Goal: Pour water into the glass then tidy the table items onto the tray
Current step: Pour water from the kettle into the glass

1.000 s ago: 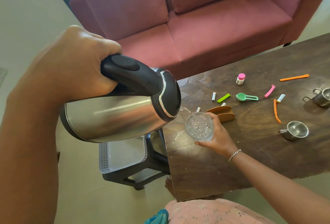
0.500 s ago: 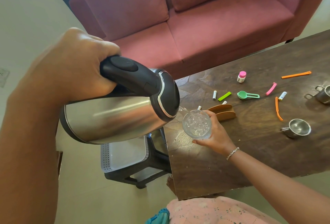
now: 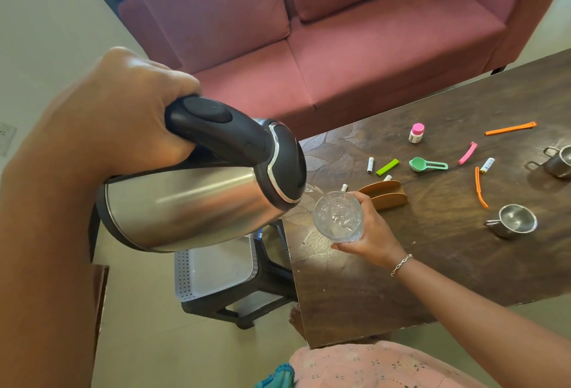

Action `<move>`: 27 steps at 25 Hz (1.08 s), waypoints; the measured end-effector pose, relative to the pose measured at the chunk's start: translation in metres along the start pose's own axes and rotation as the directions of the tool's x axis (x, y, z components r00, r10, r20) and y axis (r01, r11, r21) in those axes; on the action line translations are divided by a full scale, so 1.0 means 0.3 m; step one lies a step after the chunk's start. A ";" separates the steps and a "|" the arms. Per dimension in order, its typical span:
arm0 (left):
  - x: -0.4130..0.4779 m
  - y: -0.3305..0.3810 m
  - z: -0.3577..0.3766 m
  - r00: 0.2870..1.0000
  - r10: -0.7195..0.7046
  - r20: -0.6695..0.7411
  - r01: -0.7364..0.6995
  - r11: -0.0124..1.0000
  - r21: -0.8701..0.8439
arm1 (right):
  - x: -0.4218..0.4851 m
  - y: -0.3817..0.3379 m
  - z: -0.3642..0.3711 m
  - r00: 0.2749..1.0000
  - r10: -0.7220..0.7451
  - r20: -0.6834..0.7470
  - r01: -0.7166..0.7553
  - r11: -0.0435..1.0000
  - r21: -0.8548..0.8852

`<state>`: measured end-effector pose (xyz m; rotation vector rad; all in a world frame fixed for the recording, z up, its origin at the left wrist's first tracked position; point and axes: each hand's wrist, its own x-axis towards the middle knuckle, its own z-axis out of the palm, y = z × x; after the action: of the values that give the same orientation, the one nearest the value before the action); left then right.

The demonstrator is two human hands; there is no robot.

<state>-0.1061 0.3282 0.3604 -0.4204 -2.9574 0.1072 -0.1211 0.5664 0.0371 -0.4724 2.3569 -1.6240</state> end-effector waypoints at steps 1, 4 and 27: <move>0.000 -0.001 -0.001 1.000 0.001 0.003 -0.001 1.000 0.004 | 0.002 0.002 0.000 1.000 0.002 0.000 -0.002 1.000 0.000; 0.000 -0.016 0.002 1.000 0.007 0.011 -0.007 1.000 0.010 | 0.007 0.003 -0.002 1.000 0.003 0.007 -0.002 1.000 -0.017; -0.065 -0.038 0.061 0.994 -0.021 -0.107 0.010 0.995 -0.095 | 0.059 -0.057 -0.020 0.999 -0.047 0.018 0.048 0.998 -0.042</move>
<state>-0.0935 0.3109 0.3405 -0.4018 -2.8666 -0.0558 -0.1374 0.5591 0.0549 -0.5525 2.3899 -1.5864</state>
